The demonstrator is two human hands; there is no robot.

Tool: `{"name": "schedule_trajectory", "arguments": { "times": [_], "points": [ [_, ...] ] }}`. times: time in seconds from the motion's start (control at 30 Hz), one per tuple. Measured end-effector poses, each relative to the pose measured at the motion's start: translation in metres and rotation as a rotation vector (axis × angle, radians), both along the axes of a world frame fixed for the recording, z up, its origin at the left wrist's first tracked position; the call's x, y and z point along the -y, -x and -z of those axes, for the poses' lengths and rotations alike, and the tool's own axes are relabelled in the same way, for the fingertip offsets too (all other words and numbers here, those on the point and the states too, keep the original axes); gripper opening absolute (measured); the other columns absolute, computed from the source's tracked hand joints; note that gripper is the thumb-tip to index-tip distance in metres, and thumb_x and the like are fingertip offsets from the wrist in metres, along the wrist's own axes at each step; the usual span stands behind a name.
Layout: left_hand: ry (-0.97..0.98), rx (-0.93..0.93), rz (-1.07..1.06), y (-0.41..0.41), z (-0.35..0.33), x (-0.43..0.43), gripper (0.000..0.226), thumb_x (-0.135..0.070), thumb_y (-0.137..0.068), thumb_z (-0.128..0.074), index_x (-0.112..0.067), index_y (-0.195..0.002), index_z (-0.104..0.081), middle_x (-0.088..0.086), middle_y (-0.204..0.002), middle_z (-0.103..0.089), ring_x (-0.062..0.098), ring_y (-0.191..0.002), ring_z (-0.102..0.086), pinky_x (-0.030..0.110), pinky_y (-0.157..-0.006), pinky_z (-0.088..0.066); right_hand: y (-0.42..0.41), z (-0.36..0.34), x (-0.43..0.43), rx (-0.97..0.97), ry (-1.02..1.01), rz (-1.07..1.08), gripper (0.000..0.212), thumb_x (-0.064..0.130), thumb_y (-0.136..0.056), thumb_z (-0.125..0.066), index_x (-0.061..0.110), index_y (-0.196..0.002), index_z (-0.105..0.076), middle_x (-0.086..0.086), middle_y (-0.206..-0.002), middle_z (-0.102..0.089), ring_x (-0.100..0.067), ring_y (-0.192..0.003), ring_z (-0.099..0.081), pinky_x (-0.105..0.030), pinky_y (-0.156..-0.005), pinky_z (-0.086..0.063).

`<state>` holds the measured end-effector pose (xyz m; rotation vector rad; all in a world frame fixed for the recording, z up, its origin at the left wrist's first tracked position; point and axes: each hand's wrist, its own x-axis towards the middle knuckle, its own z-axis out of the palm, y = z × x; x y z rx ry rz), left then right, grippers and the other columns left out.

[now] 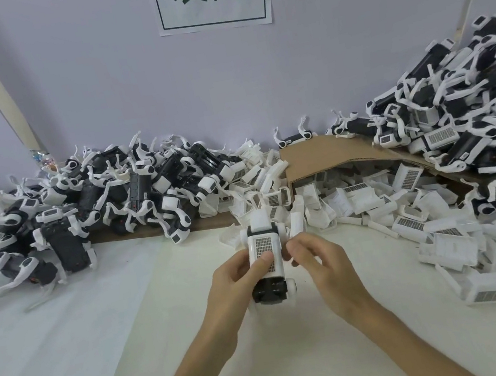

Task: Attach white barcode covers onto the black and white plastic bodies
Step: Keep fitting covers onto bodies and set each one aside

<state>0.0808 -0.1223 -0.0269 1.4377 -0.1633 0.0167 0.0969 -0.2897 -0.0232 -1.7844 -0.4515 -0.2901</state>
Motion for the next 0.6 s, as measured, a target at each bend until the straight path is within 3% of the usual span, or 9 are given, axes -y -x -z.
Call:
{"name": "schedule_trajectory", "arguments": {
  "times": [0.1,0.23,0.3,0.37,0.47,0.53,0.6],
  "points": [
    [-0.110,0.048,0.003,0.001,-0.001,0.000,0.014,-0.038,-0.091,-0.070,-0.027,-0.094,-0.078,-0.012,-0.072,-0.067,0.002,-0.065,-0.061,0.009,-0.056,-0.043,-0.002,-0.002,0.003,-0.007,-0.003,0.053,0.047,0.064,-0.078,-0.052,0.019,-0.087,-0.059,0.007,-0.089,-0.065,-0.006,-0.086,-0.061,-0.015,-0.077,-0.041],
    [-0.432,0.260,0.013,0.002,0.001,-0.002,0.020,-0.045,-0.085,-0.063,-0.038,-0.101,-0.074,-0.013,-0.076,-0.065,0.003,-0.066,-0.051,0.013,-0.062,-0.039,-0.005,-0.006,0.012,-0.099,0.077,-0.027,0.055,0.064,-0.069,-0.066,0.027,-0.107,-0.052,0.014,-0.107,-0.065,-0.001,-0.104,-0.059,-0.025,-0.093,-0.044],
    [-0.514,0.321,0.042,0.003,-0.002,-0.006,0.019,-0.048,-0.087,-0.062,-0.040,-0.103,-0.071,-0.011,-0.081,-0.066,0.006,-0.067,-0.056,0.017,-0.062,-0.045,-0.006,-0.006,0.016,-0.099,0.139,-0.077,0.059,0.061,-0.067,-0.071,0.033,-0.115,-0.051,0.020,-0.110,-0.063,-0.002,-0.106,-0.059,-0.024,-0.096,-0.044],
    [-0.669,0.386,0.053,0.002,-0.002,-0.010,0.021,-0.056,-0.090,-0.057,-0.043,-0.105,-0.066,-0.011,-0.085,-0.064,0.008,-0.068,-0.064,0.024,-0.062,-0.051,-0.006,-0.006,0.016,-0.073,0.174,-0.095,0.065,0.059,-0.065,-0.076,0.044,-0.123,-0.048,0.026,-0.112,-0.061,-0.001,-0.106,-0.059,-0.015,-0.091,-0.045],
    [-0.983,0.522,-0.027,-0.001,0.002,-0.015,0.033,-0.063,-0.093,-0.046,-0.043,-0.119,-0.056,-0.021,-0.079,-0.060,-0.003,-0.071,-0.059,0.031,-0.073,-0.048,-0.006,-0.003,0.015,0.029,0.202,-0.089,0.055,0.047,-0.065,-0.083,0.046,-0.115,-0.059,0.022,-0.104,-0.067,-0.003,-0.096,-0.064,-0.010,-0.081,-0.047],
    [-1.101,0.577,-0.094,-0.003,0.004,-0.017,0.047,-0.065,-0.089,-0.047,-0.048,-0.132,-0.047,-0.029,-0.072,-0.053,-0.006,-0.073,-0.049,0.027,-0.084,-0.037,-0.006,-0.002,0.014,0.123,0.225,-0.057,0.047,0.043,-0.066,-0.086,0.044,-0.107,-0.063,0.020,-0.097,-0.070,-0.005,-0.092,-0.067,-0.008,-0.076,-0.047],
    [-1.165,0.542,-0.105,-0.007,0.007,-0.019,0.062,-0.066,-0.081,-0.055,-0.049,-0.138,-0.040,-0.029,-0.074,-0.051,-0.003,-0.080,-0.051,0.027,-0.097,-0.029,-0.006,0.000,0.012,0.189,0.246,-0.024,0.046,0.042,-0.066,-0.088,0.043,-0.105,-0.063,0.019,-0.095,-0.070,-0.006,-0.090,-0.067,-0.008,-0.074,-0.047]
  ]
}}
